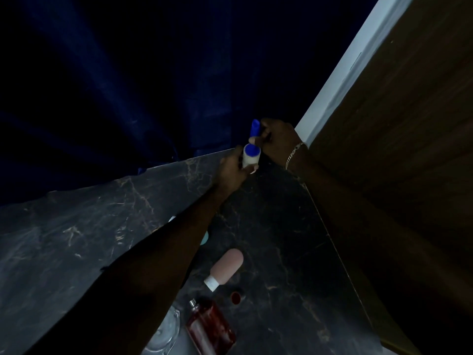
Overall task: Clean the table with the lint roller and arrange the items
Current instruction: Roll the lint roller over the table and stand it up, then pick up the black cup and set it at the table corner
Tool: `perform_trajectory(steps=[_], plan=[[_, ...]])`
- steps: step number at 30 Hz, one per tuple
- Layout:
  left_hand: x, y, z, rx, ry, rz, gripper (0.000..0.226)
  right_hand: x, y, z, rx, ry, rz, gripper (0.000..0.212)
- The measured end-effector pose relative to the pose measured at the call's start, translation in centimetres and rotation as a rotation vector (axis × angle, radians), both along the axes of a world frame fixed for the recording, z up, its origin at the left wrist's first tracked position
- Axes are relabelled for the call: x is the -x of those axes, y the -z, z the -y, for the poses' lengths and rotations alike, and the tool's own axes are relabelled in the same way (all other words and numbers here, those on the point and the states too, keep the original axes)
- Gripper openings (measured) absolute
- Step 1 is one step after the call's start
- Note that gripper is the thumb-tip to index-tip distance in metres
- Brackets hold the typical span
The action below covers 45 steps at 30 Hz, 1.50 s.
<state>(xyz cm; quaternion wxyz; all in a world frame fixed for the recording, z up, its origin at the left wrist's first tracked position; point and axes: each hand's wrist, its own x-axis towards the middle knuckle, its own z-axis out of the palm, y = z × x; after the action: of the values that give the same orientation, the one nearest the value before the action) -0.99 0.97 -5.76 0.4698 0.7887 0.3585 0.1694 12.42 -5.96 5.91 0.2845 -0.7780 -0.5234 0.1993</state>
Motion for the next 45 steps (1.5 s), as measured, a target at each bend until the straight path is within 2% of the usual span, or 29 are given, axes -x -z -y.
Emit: perform_trajectory(steps=[6, 11, 14, 16, 19, 21, 24, 28, 31, 36, 42, 45], plan=[[0.2, -0.1, 0.0, 0.023, 0.009, 0.003, 0.054, 0.3, 0.4, 0.0, 0.024, 0.028, 0.090, 0.027], [0.2, -0.2, 0.0, 0.027, -0.003, 0.019, 0.055, 0.4, 0.5, -0.1, 0.036, 0.079, 0.063, 0.045], [0.2, -0.4, 0.1, 0.009, 0.007, 0.000, 0.056, 0.4, 0.5, -0.1, 0.048, 0.096, 0.025, 0.048], [0.5, -0.3, 0.2, 0.022, 0.026, -0.003, 0.072, 0.4, 0.7, -0.1, 0.067, 0.107, -0.019, 0.049], [1.2, -0.1, 0.1, 0.105, 0.015, -0.033, 0.116, 0.3, 1.2, 0.4, 0.114, 0.098, -0.030, 0.056], [1.9, 0.0, 0.0, 0.075, 0.007, -0.072, 0.122, 0.4, 1.5, 1.0, 0.129, 0.092, -0.057, 0.067], [3.4, -0.6, 0.4, -0.052, 0.026, -0.118, 0.113, 0.7, 1.8, 2.2, 0.131, 0.118, -0.088, 0.087], [5.8, -2.8, 1.4, -0.262, 0.049, -0.162, 0.095, 1.5, 2.3, 4.2, 0.150, 0.165, -0.045, 0.099], [8.1, -4.7, 2.3, -0.445, 0.087, -0.196, 0.090, 2.7, 1.9, 5.8, 0.119, 0.181, 0.052, 0.101], [12.5, -9.2, 4.7, -0.582, 0.121, -0.230, 0.087, 5.7, 0.1, 8.8, 0.034, 0.137, 0.207, 0.100], [18.4, -13.6, 7.6, -0.657, 0.087, -0.264, 0.086, 11.3, -3.6, 11.5, -0.074, 0.045, 0.342, 0.094], [21.4, -15.1, 9.3, -0.652, 0.053, -0.300, 0.086, 14.5, -5.3, 12.5, -0.108, 0.004, 0.337, 0.091]])
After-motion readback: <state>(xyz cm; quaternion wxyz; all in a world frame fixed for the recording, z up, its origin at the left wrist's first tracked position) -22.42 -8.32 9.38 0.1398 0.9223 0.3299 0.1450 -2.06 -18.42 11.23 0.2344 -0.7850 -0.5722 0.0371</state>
